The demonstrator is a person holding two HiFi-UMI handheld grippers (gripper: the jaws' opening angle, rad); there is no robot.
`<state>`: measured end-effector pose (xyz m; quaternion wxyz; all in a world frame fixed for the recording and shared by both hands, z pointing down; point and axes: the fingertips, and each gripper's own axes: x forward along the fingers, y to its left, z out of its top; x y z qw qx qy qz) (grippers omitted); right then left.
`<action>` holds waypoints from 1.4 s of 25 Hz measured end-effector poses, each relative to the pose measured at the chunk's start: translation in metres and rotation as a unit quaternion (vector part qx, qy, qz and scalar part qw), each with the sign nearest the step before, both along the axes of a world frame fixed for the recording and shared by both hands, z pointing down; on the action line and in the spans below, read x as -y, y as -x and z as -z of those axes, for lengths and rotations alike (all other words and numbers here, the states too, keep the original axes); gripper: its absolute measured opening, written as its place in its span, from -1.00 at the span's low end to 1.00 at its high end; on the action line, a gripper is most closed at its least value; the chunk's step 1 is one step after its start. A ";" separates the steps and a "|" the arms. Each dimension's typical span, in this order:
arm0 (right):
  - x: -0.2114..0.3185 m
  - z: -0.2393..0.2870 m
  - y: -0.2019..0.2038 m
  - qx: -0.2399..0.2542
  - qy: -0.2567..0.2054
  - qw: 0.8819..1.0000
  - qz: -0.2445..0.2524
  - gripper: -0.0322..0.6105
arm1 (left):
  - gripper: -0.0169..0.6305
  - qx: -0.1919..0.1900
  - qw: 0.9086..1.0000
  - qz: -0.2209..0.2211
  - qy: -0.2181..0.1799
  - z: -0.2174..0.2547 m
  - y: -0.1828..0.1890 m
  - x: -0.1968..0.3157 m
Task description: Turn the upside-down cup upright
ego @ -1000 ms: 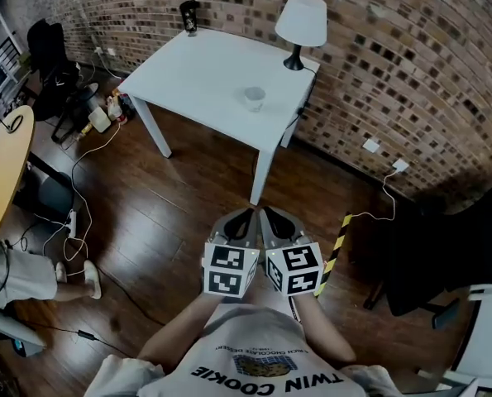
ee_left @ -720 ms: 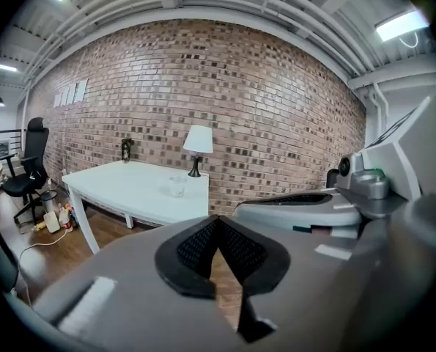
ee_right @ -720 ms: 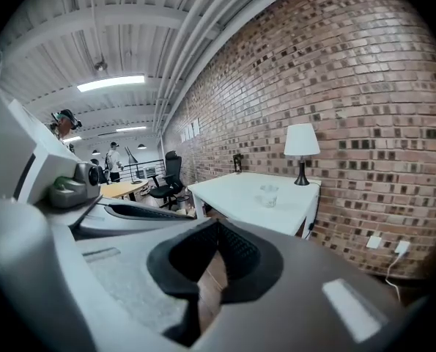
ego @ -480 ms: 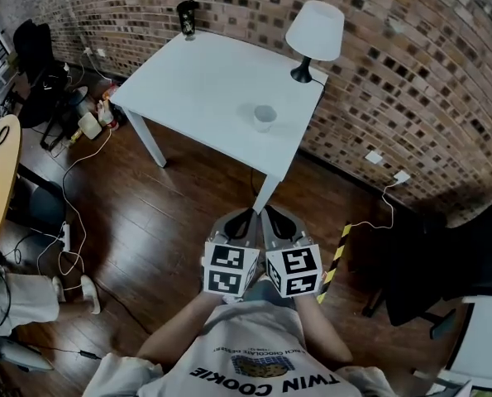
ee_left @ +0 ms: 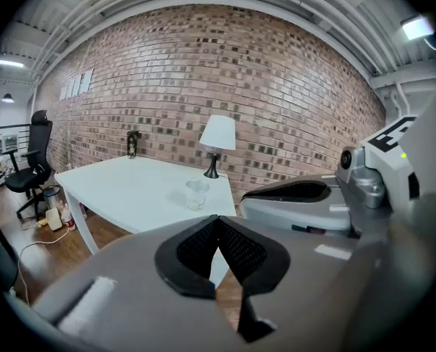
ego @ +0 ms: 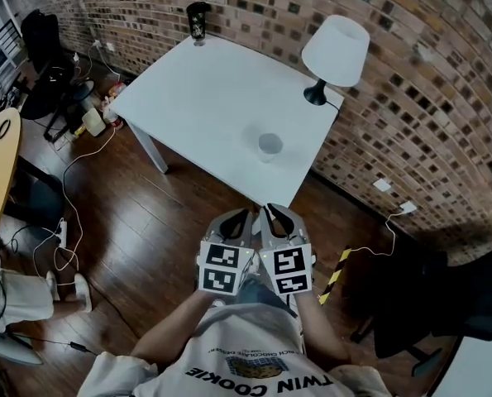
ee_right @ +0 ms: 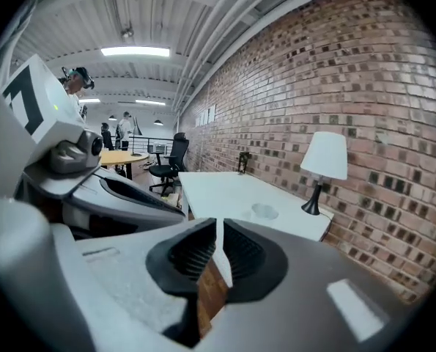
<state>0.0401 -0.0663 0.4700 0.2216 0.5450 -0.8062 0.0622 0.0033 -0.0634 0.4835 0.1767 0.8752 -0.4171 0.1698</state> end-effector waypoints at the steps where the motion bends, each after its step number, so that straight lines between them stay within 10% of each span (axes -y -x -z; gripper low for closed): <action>1: 0.013 -0.002 -0.004 -0.010 0.003 1.000 0.009 -0.85 | -0.94 0.002 1.000 0.008 0.002 0.000 -0.002 0.011; 19: 0.163 -0.070 -0.033 -0.228 0.093 0.950 0.192 -0.59 | -0.94 0.035 0.993 0.109 0.010 -0.013 -0.004 0.136; 26: 0.172 -0.095 -0.025 -0.244 0.141 0.933 0.224 -0.64 | -0.94 0.029 0.995 0.095 0.015 -0.019 -0.003 0.166; 35: 0.180 -0.095 -0.015 -0.197 0.180 0.945 0.188 -0.83 | -0.94 0.012 0.999 0.045 0.022 -0.021 0.001 0.198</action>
